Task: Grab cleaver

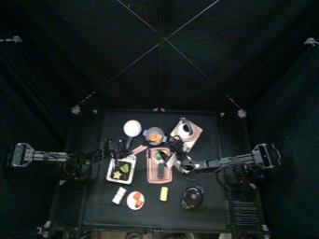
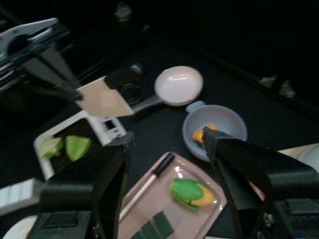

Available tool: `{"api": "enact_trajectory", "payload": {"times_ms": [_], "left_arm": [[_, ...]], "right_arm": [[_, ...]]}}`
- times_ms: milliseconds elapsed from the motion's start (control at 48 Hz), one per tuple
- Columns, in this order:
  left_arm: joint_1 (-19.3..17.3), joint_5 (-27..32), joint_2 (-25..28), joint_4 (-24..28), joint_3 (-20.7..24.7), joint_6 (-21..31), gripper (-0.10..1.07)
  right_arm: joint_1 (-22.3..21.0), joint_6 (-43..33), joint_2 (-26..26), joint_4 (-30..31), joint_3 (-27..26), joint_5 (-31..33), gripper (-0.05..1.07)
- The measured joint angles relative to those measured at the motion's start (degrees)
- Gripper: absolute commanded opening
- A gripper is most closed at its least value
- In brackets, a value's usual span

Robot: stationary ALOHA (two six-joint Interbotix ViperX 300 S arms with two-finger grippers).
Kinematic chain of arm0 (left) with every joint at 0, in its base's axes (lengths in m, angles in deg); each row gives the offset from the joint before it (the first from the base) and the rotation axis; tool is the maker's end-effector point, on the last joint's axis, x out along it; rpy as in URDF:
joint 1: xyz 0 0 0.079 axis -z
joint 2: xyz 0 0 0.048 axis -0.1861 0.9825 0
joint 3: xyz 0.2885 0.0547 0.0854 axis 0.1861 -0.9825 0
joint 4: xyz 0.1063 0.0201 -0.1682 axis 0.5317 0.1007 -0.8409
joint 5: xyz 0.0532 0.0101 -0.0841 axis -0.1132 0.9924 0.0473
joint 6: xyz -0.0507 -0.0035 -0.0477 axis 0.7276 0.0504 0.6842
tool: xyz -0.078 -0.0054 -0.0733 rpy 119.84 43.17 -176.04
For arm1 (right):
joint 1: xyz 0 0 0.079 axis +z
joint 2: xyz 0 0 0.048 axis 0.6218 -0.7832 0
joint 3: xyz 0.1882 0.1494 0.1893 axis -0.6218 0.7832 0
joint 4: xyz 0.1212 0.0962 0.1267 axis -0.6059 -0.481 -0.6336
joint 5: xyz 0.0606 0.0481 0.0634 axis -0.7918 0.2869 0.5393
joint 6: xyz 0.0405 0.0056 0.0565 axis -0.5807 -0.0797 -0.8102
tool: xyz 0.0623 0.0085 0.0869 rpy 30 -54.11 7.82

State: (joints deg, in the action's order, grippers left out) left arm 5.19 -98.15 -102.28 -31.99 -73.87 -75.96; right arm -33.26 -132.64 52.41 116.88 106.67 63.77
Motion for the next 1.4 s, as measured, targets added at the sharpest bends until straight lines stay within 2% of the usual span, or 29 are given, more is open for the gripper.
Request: {"api": "enact_trajectory", "payload": {"times_ms": [188, 312, 479, 604, 750, 854, 1062, 1229, 1396], "left_arm": [[0.0, 7.3, -3.3, 0.3, 0.2, 0.1, 0.29], [0.4, 9.7, -4.6, 0.3, 0.6, 0.3, 0.29], [0.4, 10.0, -4.7, 0.2, 0.9, 0.4, 0.29], [0.4, 10.0, -4.7, 0.2, 0.8, 0.4, 0.29], [0.4, 10.0, -4.7, 0.2, 1.2, 0.4, 0.29], [0.4, 10.0, -4.7, 0.2, 1.5, 0.4, 0.29], [0.4, 12.3, -4.0, 0.3, 2.8, 0.0, 0.29], [0.5, 16.8, -1.4, 2.4, 5.3, 0.0, 0.29], [0.7, 18.8, 1.1, 4.4, 6.5, -0.1, 0.29]], "right_arm": [[-2.8, 5.2, 4.5, -4.2, 3.0, -11.2, 0.91], [-5.8, 7.7, 6.3, -9.6, 3.3, -15.2, 0.89], [-8.3, 10.2, 6.7, -20.2, 3.3, -14.9, 0.88], [-8.3, 14.3, 6.9, -26.5, 2.2, -11.2, 0.88], [-8.2, 24.7, 6.9, -36.2, -2.1, -0.1, 0.88], [-8.4, 34.7, 6.8, -42.1, -5.4, 4.0, 0.88], [-11.3, 57.9, 6.0, -55.0, -9.0, 0.5, 0.88], [-12.5, 75.9, 2.2, -66.4, -9.1, -2.5, 0.88], [-12.4, 85.9, 0.3, -72.6, -9.5, -6.3, 0.88]]}}
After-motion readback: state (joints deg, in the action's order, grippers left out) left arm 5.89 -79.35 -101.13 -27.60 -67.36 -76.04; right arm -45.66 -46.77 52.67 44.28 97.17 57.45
